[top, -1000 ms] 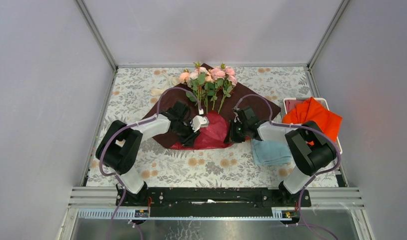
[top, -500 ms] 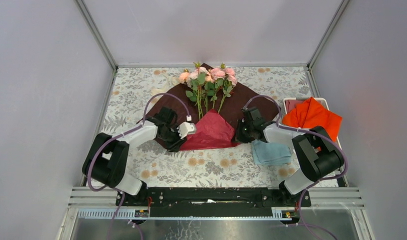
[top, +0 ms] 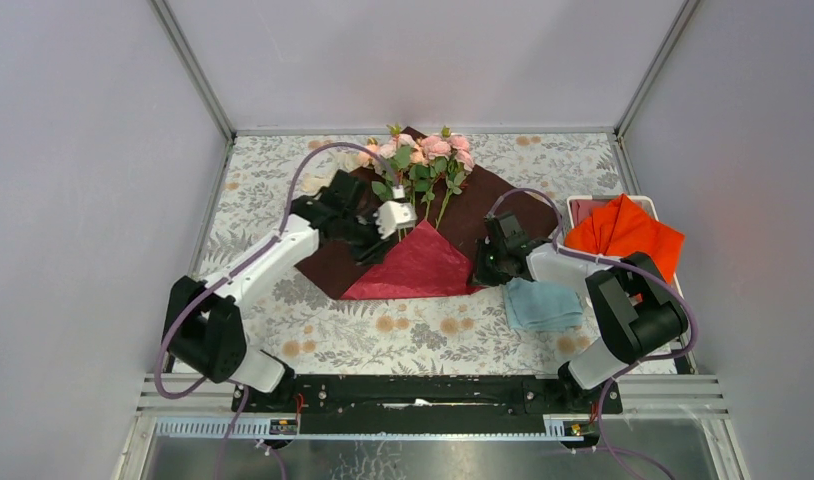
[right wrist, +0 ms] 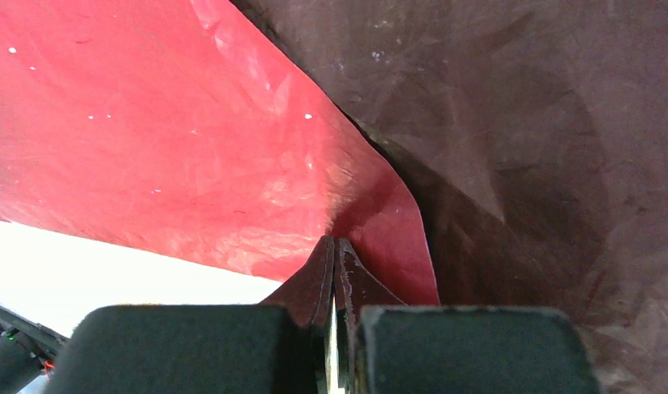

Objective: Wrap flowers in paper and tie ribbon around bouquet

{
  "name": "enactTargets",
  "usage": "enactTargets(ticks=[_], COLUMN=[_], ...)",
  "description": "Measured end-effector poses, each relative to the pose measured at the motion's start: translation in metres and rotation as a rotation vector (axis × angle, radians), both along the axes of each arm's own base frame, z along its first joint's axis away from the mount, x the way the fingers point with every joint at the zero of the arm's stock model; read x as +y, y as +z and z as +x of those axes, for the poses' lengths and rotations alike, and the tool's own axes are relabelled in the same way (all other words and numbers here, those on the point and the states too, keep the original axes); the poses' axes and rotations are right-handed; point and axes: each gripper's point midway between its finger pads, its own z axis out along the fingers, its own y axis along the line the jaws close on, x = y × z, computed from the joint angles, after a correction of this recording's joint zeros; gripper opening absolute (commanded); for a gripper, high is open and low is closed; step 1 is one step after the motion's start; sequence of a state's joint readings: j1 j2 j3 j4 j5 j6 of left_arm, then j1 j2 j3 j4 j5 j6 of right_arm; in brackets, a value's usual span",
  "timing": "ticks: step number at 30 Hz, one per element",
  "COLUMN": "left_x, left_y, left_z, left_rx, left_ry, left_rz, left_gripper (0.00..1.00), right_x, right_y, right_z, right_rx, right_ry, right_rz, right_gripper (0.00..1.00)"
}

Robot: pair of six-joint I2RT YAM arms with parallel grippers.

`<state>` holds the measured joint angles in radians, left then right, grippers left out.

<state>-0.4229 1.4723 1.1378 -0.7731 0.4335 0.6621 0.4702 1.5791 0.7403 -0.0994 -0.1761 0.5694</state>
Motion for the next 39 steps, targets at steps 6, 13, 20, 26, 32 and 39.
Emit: enactTargets(ticks=[6,13,20,26,32,39], left_x=[-0.086,-0.087,-0.074,-0.075,-0.075,-0.076], left_y=[-0.013,-0.081,-0.101,-0.101,-0.101,-0.099], left_z=[0.005,0.020,0.009,0.010,0.010,0.011], left_rx=[0.022,0.090,0.102,0.099,0.099,0.100], left_ry=[-0.035,0.101,0.117,0.115,0.116,0.113], left_rz=[-0.152,-0.090,-0.052,-0.057,-0.057,-0.058], left_gripper=[0.42,0.42,0.43,0.42,0.42,0.43], right_x=[-0.006,-0.023,-0.076,-0.076,-0.048,-0.039], right_y=[0.001,0.000,0.008,0.056,0.046,0.014], right_z=[-0.001,-0.007,-0.015,-0.008,-0.033,-0.045], right_rx=[0.015,0.038,0.066,-0.054,-0.020,0.089], right_ry=[-0.009,-0.048,-0.181,-0.210,-0.284,-0.409], right_rz=[-0.047,-0.074,-0.157,-0.155,0.027,0.106], right_gripper=[0.01,0.01,0.03,0.35,0.62,0.61])
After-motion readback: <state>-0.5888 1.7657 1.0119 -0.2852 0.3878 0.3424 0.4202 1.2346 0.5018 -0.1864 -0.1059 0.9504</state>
